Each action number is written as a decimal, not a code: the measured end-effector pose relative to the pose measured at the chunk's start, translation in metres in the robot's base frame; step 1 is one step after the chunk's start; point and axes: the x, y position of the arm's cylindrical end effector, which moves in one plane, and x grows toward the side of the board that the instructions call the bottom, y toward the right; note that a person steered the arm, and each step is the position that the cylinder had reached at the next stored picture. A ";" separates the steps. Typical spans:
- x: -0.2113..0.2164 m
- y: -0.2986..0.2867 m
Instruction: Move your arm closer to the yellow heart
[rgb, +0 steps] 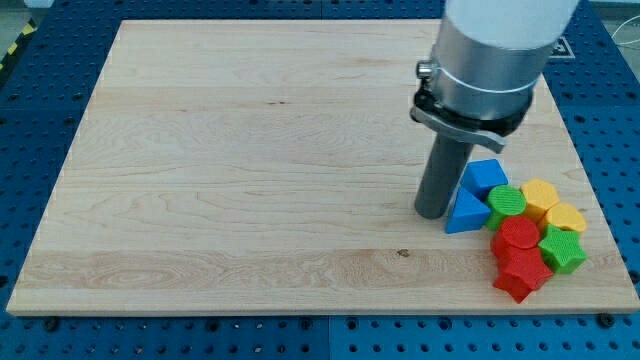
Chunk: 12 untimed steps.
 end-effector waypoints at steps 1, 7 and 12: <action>0.011 -0.031; -0.106 0.039; 0.041 0.162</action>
